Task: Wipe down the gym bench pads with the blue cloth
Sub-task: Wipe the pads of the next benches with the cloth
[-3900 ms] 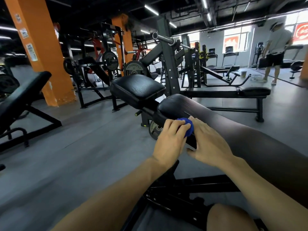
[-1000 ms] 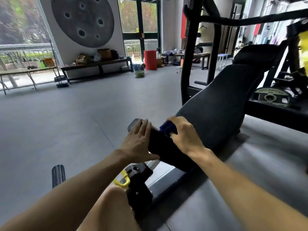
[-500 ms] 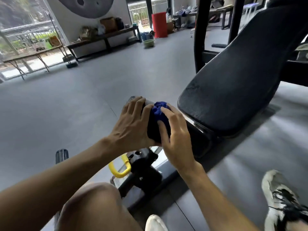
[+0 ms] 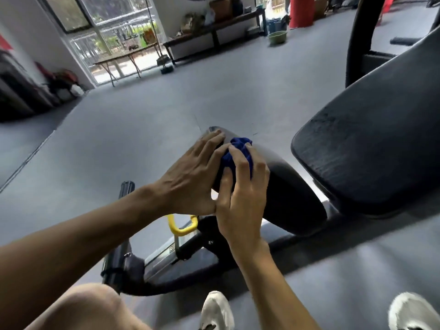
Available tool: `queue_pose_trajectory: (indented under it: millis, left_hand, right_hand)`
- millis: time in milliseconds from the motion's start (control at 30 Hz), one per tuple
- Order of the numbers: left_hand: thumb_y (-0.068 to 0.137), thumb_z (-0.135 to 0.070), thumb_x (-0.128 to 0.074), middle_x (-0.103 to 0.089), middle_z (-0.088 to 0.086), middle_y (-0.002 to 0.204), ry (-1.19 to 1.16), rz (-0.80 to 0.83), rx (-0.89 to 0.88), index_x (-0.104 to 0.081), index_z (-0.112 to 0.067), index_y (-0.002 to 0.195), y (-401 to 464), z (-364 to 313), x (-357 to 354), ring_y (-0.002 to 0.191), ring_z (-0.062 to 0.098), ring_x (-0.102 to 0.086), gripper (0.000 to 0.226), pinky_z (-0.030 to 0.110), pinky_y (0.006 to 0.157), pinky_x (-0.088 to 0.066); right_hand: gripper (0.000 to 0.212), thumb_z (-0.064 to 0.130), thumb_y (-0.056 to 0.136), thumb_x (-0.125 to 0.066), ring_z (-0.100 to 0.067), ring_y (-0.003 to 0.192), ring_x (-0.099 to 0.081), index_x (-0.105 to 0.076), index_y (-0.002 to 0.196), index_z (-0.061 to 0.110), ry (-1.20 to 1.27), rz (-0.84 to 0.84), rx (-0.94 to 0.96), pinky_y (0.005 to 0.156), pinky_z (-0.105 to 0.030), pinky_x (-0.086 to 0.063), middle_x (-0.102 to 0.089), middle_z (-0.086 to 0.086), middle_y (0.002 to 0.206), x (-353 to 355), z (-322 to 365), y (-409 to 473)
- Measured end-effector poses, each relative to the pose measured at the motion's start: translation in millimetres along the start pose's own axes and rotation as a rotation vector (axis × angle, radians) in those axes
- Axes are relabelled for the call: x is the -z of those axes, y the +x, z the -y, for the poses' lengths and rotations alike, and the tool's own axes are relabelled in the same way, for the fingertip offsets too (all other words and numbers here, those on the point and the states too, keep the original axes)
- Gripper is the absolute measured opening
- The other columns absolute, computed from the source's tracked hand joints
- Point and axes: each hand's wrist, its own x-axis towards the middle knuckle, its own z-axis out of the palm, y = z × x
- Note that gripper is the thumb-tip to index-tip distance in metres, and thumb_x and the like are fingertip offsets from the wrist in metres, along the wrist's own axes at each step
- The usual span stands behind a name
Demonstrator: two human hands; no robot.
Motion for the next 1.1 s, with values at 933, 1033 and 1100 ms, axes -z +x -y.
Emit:
queue_pose_trajectory:
  millis: [933, 1033, 1100]
  left_hand:
    - [0.090, -0.023, -0.042, -0.050, 0.027, 0.136, 0.098, -0.091, 0.618, -0.051, 0.010, 0.123, 35.8, -85.9, -1.2, 0.136, 0.044, -0.042, 0.047, 0.047, 0.116, -0.038]
    - [0.091, -0.021, -0.044, -0.049, 0.025, 0.139, 0.077, -0.124, 0.649, -0.051, 0.008, 0.123, 37.6, -85.0, -6.6, 0.138, 0.041, -0.042, 0.044, 0.046, 0.118, -0.037]
    - [0.088, -0.020, -0.042, -0.049, 0.023, 0.138, 0.091, -0.149, 0.657, -0.050, 0.008, 0.122, 40.5, -85.5, -8.4, 0.137, 0.039, -0.042, 0.045, 0.040, 0.118, -0.034]
  right_hand:
    - [0.034, 0.013, 0.097, -0.062, -0.028, 0.134, -0.051, -0.063, 0.130, 0.008, 0.096, 0.420, -0.067, 0.113, -0.038, -0.042, -0.059, -0.013, 0.140, 59.5, -54.7, 47.0]
    - [0.036, 0.014, 0.098, -0.060, -0.025, 0.138, -0.047, -0.060, 0.134, 0.010, 0.161, 0.476, -0.005, 0.116, -0.037, -0.039, -0.054, -0.011, 0.144, 53.0, -52.6, 53.4]
    - [0.037, 0.012, 0.096, -0.063, -0.026, 0.135, -0.050, -0.061, 0.133, 0.009, 0.115, 0.448, -0.018, 0.114, -0.041, -0.042, -0.057, -0.012, 0.141, 68.8, -87.1, 42.5]
